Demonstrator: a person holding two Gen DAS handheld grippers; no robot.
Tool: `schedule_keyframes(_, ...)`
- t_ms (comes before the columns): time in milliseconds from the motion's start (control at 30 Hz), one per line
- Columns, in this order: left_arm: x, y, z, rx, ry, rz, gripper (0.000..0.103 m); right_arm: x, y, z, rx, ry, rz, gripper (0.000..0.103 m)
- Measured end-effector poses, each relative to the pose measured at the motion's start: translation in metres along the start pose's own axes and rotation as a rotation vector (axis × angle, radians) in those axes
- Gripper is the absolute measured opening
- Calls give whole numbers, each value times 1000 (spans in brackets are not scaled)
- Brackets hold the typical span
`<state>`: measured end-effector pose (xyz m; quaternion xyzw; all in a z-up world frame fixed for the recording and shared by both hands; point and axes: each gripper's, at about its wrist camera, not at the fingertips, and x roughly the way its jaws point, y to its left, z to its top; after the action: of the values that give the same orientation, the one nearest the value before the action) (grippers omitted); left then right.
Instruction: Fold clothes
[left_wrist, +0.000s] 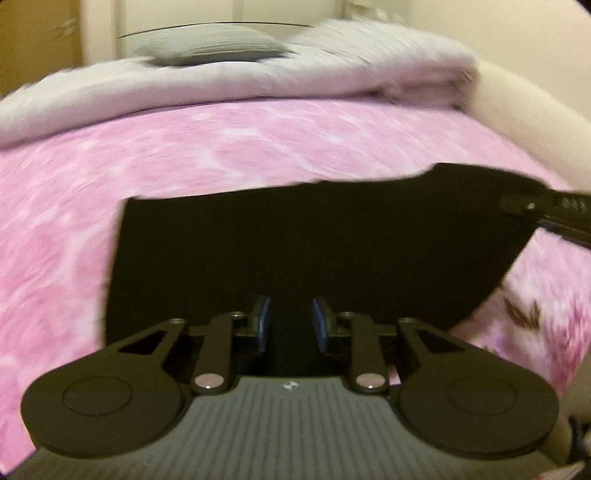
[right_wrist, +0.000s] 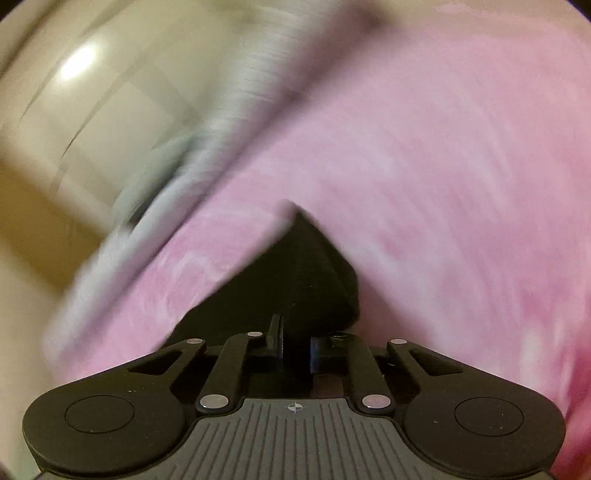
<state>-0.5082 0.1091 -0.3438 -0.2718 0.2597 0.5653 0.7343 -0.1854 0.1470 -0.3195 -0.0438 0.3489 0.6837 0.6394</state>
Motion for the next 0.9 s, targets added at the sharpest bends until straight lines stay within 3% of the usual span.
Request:
schedule_keyframes(100,-18,43,-6,-159,-6,-43,20,-13,69,-13,-378,-119,37,11)
schedule_keyframes(200,-32,77,-19,-311,-5,-77,19,-17,123,-51,-707,-177,98,11)
schedule_keyframes(333,-40,97,-34,-421,-7,-101,19,-7,161,-105,-959,-130,198,11)
schedule_keyframes(433,-43,102,-39,-468,-9,-122,19,6,173,-137,-1072,-12,279,11)
schedule_keyframes(500,-44,105,-42,-499,-11,-136,19,13,175,-152,-1117,35,300,19)
schedule_keyframes(567,-47,106,-43,-509,-20,-148,19,15,176,-160,-1149,58,323,39)
schedule_keyframes(667,-48,106,-43,-530,-20,-154,19,7,170,-152,-1141,82,379,57)
schedule_keyframes(800,-50,106,-42,-565,-33,-182,24,-16,157,-133,-1058,71,413,58)
schedule_keyframes(900,-49,107,-42,-615,-28,-239,25,-26,132,-105,-859,96,363,58)
